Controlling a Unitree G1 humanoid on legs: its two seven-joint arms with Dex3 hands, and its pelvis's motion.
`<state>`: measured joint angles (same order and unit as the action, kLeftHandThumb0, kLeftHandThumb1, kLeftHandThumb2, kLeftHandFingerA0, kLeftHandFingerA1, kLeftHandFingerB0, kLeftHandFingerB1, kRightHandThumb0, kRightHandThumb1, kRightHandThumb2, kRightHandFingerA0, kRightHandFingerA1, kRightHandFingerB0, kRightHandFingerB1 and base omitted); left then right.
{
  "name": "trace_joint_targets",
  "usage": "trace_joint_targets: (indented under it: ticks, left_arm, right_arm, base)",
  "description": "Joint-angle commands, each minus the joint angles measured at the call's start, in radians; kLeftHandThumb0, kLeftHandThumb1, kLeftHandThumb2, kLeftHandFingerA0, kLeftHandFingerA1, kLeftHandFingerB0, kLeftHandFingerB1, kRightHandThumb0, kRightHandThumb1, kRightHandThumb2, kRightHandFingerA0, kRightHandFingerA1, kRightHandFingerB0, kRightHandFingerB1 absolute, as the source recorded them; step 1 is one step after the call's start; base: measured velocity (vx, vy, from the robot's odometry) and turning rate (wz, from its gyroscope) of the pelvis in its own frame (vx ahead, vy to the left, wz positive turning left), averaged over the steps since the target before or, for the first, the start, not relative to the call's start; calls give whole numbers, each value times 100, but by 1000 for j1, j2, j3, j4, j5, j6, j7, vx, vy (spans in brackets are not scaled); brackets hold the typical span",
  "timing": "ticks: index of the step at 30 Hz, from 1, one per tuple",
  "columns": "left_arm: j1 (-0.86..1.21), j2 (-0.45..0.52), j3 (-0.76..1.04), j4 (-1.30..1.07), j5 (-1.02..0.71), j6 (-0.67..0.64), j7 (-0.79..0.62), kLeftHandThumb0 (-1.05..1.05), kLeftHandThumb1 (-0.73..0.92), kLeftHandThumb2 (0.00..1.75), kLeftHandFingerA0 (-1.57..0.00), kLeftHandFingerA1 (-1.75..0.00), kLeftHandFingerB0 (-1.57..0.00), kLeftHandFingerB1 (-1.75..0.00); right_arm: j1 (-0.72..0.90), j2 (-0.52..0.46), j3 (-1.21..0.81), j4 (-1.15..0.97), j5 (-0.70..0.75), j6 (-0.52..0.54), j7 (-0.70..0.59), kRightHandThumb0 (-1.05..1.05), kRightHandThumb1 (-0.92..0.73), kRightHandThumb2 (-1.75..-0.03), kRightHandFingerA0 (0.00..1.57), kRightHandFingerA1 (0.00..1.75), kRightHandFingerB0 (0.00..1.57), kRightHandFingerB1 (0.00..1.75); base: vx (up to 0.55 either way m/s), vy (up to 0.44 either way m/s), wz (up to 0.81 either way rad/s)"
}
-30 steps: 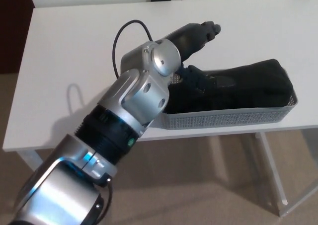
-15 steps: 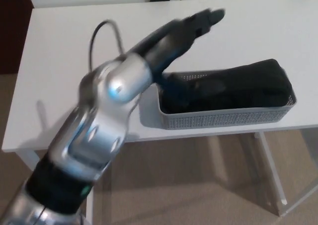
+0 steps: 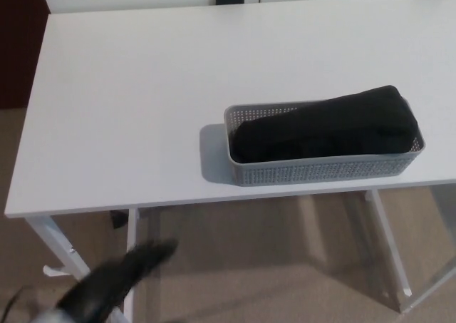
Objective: The robot walk towards a table in front and pick up a black pencil case on the left hand side and put the pencil case into a small container on the right hand side
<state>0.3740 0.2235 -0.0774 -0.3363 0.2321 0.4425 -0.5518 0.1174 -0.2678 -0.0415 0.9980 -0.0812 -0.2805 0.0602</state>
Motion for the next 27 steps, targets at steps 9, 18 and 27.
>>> trace_joint_targets:
  ticks: [9,18,27]
  left_arm:
    - [136,114,167,622,-90,-475,46,-73,45,82,-6,-29,-8,-23]
    - [-260,86,129,1261,22,-453,386,-77,49,83,-10,-42,-5,-31]
    - [-300,147,183,1372,-55,-481,297,-85,52,87,-11,-27,-13,-13]
  right_arm:
    - [41,-14,-17,87,1,-34,-28,-33,-61,-58,60,47,52,41]
    - [24,-15,-30,54,14,-37,-29,-34,-61,-58,58,47,52,41]
    - [9,-30,-24,-10,-1,7,-38,-35,-61,-58,56,43,51,39]
  base:
    - [0,0,0]
    - [0,0,0]
    - [0,0,0]
